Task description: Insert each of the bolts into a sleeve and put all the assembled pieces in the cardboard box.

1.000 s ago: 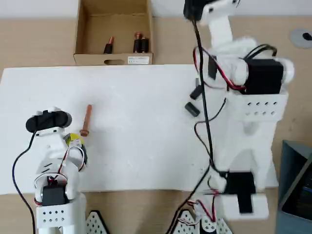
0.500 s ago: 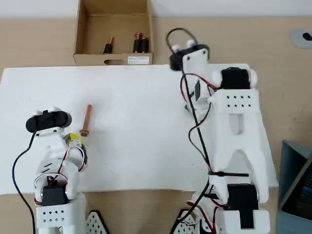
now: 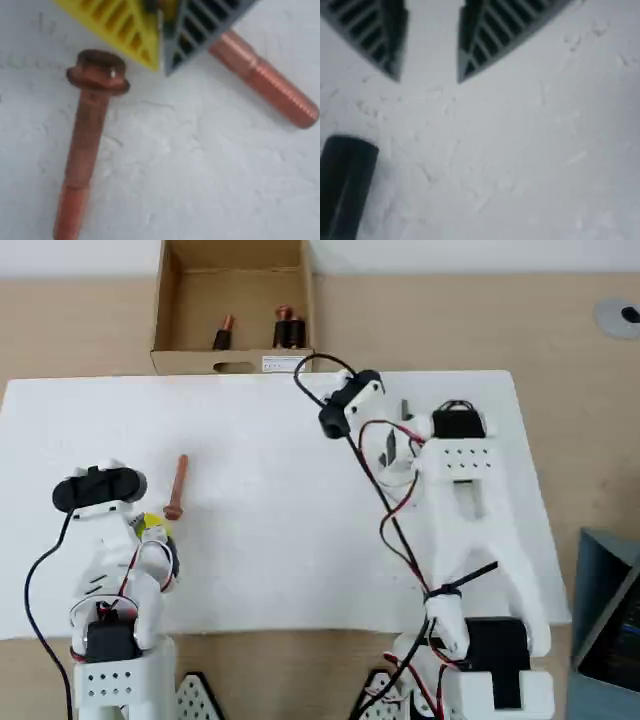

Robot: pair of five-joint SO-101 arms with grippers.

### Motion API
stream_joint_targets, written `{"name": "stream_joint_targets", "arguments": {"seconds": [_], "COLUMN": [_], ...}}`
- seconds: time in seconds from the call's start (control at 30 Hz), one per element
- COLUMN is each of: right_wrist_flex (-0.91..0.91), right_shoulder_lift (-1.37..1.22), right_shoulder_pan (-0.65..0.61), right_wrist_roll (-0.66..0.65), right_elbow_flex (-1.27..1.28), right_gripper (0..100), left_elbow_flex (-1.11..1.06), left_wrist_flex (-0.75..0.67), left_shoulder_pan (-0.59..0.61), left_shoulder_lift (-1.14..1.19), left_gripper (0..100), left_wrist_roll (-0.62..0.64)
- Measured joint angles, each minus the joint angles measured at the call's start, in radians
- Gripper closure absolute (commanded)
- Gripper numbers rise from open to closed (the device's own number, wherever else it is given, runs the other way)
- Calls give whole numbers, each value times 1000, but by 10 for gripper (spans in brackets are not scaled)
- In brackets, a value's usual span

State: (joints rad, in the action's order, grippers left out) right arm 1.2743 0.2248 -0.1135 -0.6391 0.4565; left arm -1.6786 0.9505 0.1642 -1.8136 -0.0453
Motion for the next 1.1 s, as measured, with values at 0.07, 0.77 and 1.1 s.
{"name": "stream_joint_targets", "arguments": {"seconds": [0.07,0.77,1.1], "right_wrist_flex": [-23,-89,-124], "right_shoulder_lift": [0,-390,-531], "right_shoulder_pan": [-2,2,8], "right_wrist_roll": [0,0,0], "right_elbow_flex": [3,-224,-284], "right_gripper": [865,855,857], "left_elbow_flex": [0,0,0], "left_wrist_flex": [0,0,0], "left_shoulder_pan": [0,0,0], "left_shoulder_lift": [0,0,0], "left_gripper": [998,998,998], "left_wrist_roll": [0,0,0]}}
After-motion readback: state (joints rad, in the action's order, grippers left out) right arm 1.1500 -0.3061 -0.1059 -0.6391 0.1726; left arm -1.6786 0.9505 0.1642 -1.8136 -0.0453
